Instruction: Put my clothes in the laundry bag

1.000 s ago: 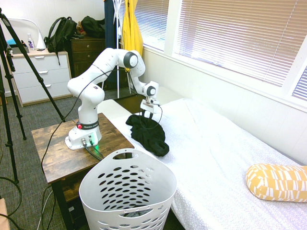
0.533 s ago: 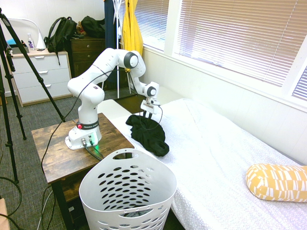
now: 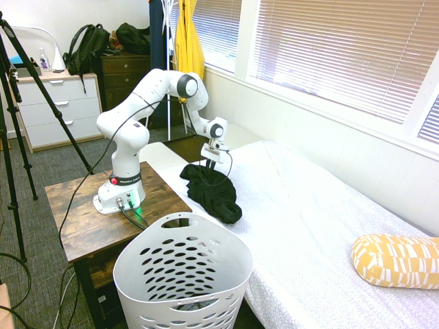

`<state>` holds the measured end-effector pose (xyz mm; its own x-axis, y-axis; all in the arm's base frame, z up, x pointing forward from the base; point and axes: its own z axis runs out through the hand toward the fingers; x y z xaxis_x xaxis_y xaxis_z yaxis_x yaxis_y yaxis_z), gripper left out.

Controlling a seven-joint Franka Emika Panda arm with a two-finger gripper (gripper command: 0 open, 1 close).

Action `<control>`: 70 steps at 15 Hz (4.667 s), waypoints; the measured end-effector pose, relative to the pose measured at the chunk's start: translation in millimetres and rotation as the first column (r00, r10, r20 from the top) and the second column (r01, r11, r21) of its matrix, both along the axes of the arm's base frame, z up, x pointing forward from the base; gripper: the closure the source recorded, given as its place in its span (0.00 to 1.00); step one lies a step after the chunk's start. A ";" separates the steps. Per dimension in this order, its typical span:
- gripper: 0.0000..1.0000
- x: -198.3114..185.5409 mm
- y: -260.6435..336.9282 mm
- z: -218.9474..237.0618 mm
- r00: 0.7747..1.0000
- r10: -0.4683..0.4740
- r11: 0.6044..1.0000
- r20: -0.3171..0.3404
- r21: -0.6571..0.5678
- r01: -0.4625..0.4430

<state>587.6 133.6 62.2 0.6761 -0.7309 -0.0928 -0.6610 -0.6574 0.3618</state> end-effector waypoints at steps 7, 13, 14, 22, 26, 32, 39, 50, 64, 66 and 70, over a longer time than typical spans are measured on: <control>1.00 3.3 -1.7 9.4 1.000 -0.022 1.000 0.001 0.010 0.022; 1.00 25.6 -20.3 119.0 0.997 -0.067 0.995 -0.026 0.070 0.069; 1.00 28.7 -27.8 147.5 0.998 -0.061 0.995 -0.035 0.074 0.063; 1.00 32.3 -93.2 320.3 1.000 -0.007 1.000 0.022 0.015 0.007; 1.00 5.5 -149.6 448.4 0.996 0.002 0.999 0.085 -0.034 0.001; 1.00 -56.8 -227.0 605.2 0.996 0.016 0.985 0.091 -0.170 -0.001; 1.00 -167.4 -313.8 747.8 0.996 -0.056 0.948 0.064 -0.310 0.073; 1.00 -325.1 -439.9 782.5 0.915 -0.260 0.932 -0.309 -0.329 0.154; 0.00 -425.2 -581.3 456.6 0.697 -0.435 0.900 -0.570 -0.282 0.331; 0.00 -433.4 -577.6 412.5 0.706 -0.445 0.896 -0.551 -0.284 0.342; 0.00 -444.5 -581.9 304.5 0.764 -0.519 0.850 -0.382 -0.323 0.416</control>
